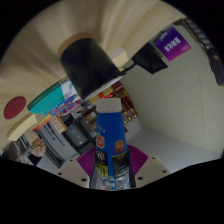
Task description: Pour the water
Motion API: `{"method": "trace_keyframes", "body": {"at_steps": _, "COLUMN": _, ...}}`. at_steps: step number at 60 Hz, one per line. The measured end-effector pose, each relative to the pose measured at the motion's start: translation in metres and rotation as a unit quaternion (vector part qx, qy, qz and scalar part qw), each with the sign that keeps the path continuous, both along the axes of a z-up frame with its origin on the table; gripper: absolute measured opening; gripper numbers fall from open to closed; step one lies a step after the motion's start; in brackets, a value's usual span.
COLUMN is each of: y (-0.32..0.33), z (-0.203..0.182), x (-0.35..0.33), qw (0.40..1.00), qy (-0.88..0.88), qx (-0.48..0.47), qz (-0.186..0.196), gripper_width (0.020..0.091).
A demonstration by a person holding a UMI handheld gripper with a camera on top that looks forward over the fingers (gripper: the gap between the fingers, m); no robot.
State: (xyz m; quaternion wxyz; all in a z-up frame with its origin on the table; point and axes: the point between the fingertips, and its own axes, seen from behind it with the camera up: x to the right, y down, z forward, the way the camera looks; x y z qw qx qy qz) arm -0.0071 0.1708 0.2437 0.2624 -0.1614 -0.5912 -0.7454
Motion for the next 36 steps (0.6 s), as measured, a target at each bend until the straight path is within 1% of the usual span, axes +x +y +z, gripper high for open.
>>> {"method": "trace_keyframes", "body": {"at_steps": 3, "y": -0.005, "z": 0.0, "x": 0.0, "qw": 1.0, "qy": -0.018, "qx": -0.003, "qz": 0.001, "gripper_width": 0.0454}}
{"method": "trace_keyframes", "body": {"at_steps": 8, "y": 0.005, "z": 0.0, "x": 0.005, "qw": 1.0, "qy": -0.027, "qx": -0.004, "qz": -0.005, "gripper_width": 0.0456}}
{"method": "trace_keyframes", "body": {"at_steps": 12, "y": 0.005, "z": 0.003, "x": 0.007, "qw": 1.0, "qy": -0.022, "qx": -0.002, "qz": 0.001, "gripper_width": 0.0457}}
{"method": "trace_keyframes", "body": {"at_steps": 15, "y": 0.004, "z": 0.01, "x": 0.006, "qw": 1.0, "qy": 0.008, "qx": 0.0, "qz": 0.017, "gripper_width": 0.0456}}
{"method": "trace_keyframes", "body": {"at_steps": 18, "y": 0.0, "z": 0.022, "x": 0.008, "qw": 0.995, "qy": 0.091, "qx": 0.006, "qz": 0.038, "gripper_width": 0.0454}}
{"method": "trace_keyframes", "body": {"at_steps": 19, "y": -0.002, "z": 0.026, "x": 0.01, "qw": 0.99, "qy": 0.13, "qx": 0.007, "qz": 0.047, "gripper_width": 0.0455}}
{"method": "trace_keyframes", "body": {"at_steps": 21, "y": -0.012, "z": 0.032, "x": 0.015, "qw": 0.972, "qy": 0.221, "qx": 0.023, "qz": 0.079, "gripper_width": 0.0458}}
{"method": "trace_keyframes", "body": {"at_steps": 25, "y": -0.006, "z": 0.049, "x": 0.027, "qw": 0.911, "qy": 0.394, "qx": 0.042, "qz": 0.116, "gripper_width": 0.045}}
{"method": "trace_keyframes", "body": {"at_steps": 27, "y": -0.006, "z": 0.047, "x": 0.035, "qw": 0.871, "qy": 0.473, "qx": 0.041, "qz": 0.128, "gripper_width": 0.0448}}
{"method": "trace_keyframes", "body": {"at_steps": 28, "y": -0.025, "z": 0.04, "x": 0.043, "qw": 0.84, "qy": 0.518, "qx": 0.053, "qz": 0.15, "gripper_width": 0.0447}}
{"method": "trace_keyframes", "body": {"at_steps": 29, "y": -0.013, "z": 0.041, "x": 0.043, "qw": 0.817, "qy": 0.556, "qx": 0.032, "qz": 0.149, "gripper_width": 0.0448}}
{"method": "trace_keyframes", "body": {"at_steps": 31, "y": -0.01, "z": 0.025, "x": 0.046, "qw": 0.757, "qy": 0.635, "qx": 0.011, "qz": 0.154, "gripper_width": 0.0452}}
{"method": "trace_keyframes", "body": {"at_steps": 34, "y": -0.004, "z": -0.004, "x": 0.047, "qw": 0.666, "qy": 0.73, "qx": -0.021, "qz": 0.153, "gripper_width": 0.0454}}
{"method": "trace_keyframes", "body": {"at_steps": 35, "y": -0.017, "z": -0.021, "x": 0.058, "qw": 0.63, "qy": 0.759, "qx": -0.017, "qz": 0.165, "gripper_width": 0.0452}}
{"method": "trace_keyframes", "body": {"at_steps": 36, "y": 0.0, "z": -0.018, "x": 0.056, "qw": 0.607, "qy": 0.779, "qx": -0.036, "qz": 0.154, "gripper_width": 0.0453}}
